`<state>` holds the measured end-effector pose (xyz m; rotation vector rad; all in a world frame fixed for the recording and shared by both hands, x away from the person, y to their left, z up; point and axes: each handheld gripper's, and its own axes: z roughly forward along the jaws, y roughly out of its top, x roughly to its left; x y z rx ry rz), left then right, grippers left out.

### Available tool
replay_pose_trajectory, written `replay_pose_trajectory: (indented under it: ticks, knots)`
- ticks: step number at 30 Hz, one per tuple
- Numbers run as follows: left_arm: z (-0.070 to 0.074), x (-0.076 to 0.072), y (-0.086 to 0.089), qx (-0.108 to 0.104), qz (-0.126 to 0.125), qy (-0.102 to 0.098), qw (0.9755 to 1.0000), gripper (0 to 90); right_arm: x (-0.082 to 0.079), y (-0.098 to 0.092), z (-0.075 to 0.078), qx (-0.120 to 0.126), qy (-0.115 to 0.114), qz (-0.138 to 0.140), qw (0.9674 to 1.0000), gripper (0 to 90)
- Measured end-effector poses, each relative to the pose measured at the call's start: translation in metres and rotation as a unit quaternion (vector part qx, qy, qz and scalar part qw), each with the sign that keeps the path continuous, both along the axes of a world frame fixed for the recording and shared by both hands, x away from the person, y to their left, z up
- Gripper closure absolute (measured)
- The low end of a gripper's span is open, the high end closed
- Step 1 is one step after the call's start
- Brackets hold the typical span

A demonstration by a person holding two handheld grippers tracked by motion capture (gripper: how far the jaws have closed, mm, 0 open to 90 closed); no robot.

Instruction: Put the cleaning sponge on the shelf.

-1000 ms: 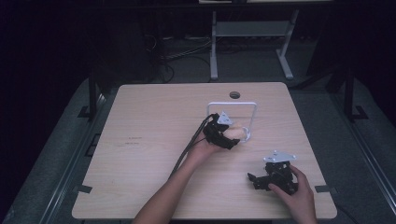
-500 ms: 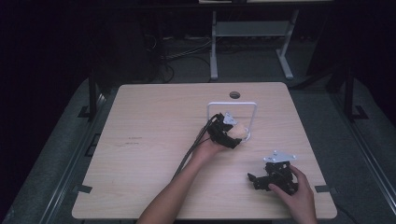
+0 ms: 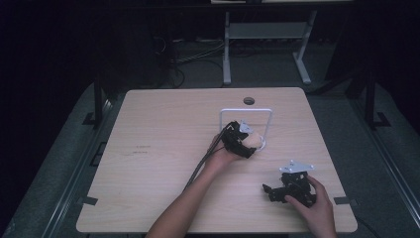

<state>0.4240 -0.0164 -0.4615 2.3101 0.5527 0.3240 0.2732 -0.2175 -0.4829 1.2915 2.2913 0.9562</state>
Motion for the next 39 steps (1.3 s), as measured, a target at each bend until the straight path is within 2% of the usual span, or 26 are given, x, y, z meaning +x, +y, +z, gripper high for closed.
replay_pose_trajectory:
  ticks: [9, 18, 24, 33, 36, 39]
  knots:
    - [-0.001, 0.001, 0.000, -0.001, 0.004, 0.000, 1.0000, 21.0, 0.000, 0.000, 0.000, 0.000, 0.000, 0.000, 1.0000, 0.0]
    - [0.005, 0.000, 0.003, -0.012, 0.012, -0.006, 0.9998, 19.1, 0.000, 0.000, 0.000, 0.000, 0.000, 0.000, 1.0000, 0.0]
    - [0.013, -0.002, 0.005, -0.019, 0.009, -0.013, 0.9997, 19.1, 0.000, 0.000, 0.000, 0.000, 0.000, 0.000, 1.0000, 0.0]
    - [0.027, -0.007, 0.011, -0.041, 0.014, -0.018, 0.9989, 19.3, 0.000, 0.000, 0.000, 0.001, -0.001, 0.002, 1.0000, 0.0]
    - [0.032, -0.009, 0.013, -0.042, 0.011, -0.027, 0.9987, 20.7, 0.000, 0.000, 0.000, 0.002, 0.000, 0.002, 1.0000, 0.0]
    - [0.036, -0.012, 0.016, -0.050, 0.011, -0.026, 0.9983, 23.4, 0.000, 0.000, 0.000, 0.002, -0.001, 0.001, 1.0000, 0.0]
